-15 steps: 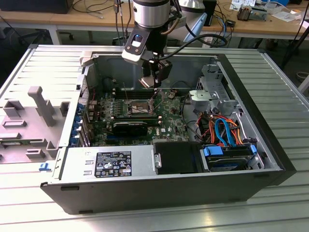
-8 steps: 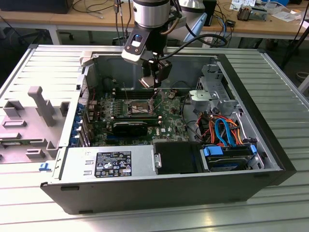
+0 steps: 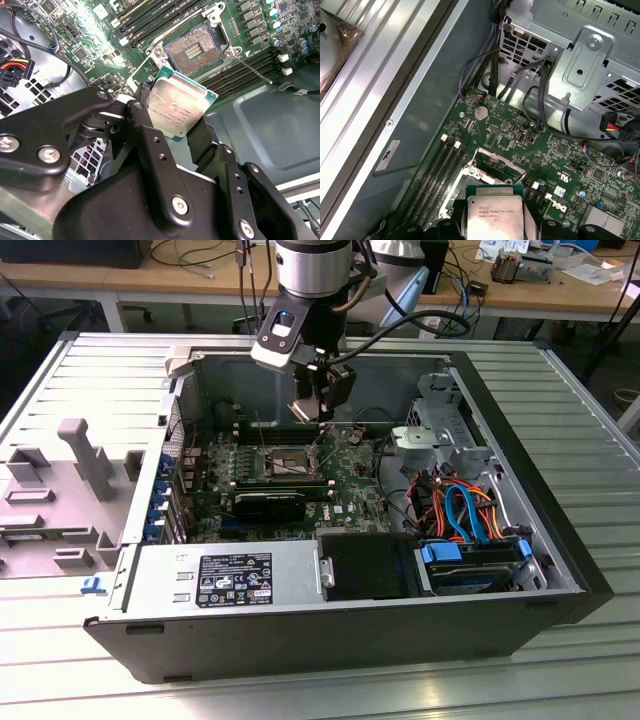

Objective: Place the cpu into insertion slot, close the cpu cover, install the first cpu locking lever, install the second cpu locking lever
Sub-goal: 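Place the cpu into insertion slot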

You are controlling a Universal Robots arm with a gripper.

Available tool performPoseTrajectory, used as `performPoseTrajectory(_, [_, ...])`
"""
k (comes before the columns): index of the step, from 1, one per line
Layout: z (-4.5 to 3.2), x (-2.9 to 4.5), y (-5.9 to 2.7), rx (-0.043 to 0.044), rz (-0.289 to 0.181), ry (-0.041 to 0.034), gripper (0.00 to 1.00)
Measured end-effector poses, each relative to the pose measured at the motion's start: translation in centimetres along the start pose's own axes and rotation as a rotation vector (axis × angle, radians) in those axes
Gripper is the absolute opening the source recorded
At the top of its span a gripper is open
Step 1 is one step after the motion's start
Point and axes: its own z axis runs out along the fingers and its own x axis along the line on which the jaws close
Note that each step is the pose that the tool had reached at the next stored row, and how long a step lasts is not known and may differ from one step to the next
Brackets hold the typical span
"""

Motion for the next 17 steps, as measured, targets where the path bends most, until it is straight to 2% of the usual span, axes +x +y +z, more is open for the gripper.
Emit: performPoseTrajectory(17, [0.0, 0.0, 0.0, -0.0003, 0.016, -0.0015, 0.54])
